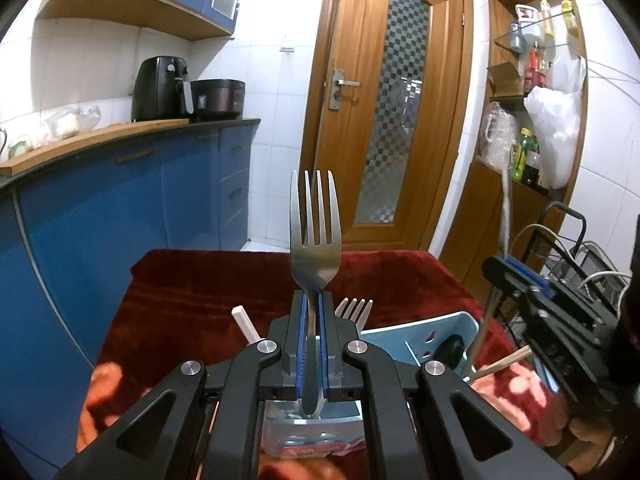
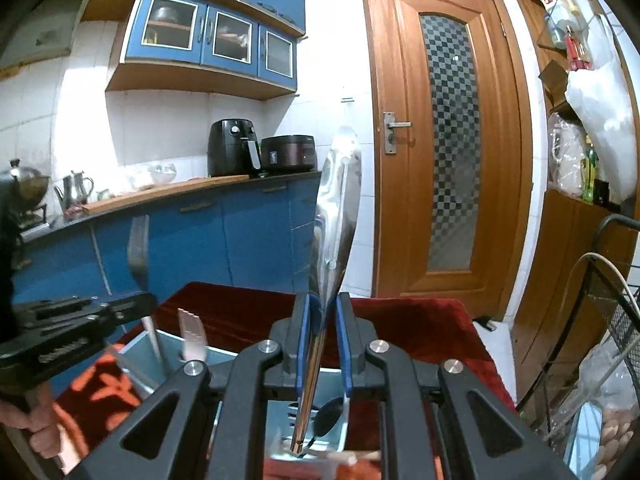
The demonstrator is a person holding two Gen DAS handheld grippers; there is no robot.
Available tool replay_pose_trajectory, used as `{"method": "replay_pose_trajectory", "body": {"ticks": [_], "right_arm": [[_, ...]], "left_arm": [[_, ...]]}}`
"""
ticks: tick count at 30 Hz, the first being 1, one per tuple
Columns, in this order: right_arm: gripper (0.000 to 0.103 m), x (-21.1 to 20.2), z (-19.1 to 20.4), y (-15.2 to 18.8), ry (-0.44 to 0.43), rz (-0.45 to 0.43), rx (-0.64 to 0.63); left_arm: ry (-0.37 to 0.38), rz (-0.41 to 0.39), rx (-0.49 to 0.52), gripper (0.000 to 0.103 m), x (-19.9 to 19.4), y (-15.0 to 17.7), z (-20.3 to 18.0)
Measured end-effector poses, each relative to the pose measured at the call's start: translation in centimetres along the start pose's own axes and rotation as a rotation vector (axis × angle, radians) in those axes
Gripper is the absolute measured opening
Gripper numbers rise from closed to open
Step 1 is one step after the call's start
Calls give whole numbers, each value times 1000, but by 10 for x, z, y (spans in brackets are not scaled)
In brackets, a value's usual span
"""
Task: Organize utensils
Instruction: 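Lift the fork with the left tool while the right tool lowers the tongs into the caddy, then open both tools to release fork and tongs, then withdraw from the caddy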
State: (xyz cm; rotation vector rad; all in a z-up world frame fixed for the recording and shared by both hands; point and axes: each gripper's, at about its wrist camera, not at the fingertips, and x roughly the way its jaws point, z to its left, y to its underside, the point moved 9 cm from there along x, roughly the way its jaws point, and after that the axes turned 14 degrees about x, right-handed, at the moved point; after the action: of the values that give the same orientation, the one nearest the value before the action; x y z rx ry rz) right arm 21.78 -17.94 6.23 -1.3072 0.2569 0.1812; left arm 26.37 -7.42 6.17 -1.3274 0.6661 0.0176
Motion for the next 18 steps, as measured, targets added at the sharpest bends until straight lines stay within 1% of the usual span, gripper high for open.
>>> {"method": "replay_pose_trajectory", "body": {"ticks": [9,11,13,16,18], "right_arm": [[15,17,-3,23,-18,50,2],[16,15,-2,26,-41,68,9],[16,13,-1,26,-65,81,28],[18,8,1,25,-92,88,50],[22,3,2,24,-104,84,60]], "left_arm": [[0,12,-6,6,8,10,1],[1,16,-11,7,9,11,1],[11,17,-17,10,9,11,0],[19,12,-24,17,3,11,-2],[25,8,-26,23,-2,10,-5]]}}
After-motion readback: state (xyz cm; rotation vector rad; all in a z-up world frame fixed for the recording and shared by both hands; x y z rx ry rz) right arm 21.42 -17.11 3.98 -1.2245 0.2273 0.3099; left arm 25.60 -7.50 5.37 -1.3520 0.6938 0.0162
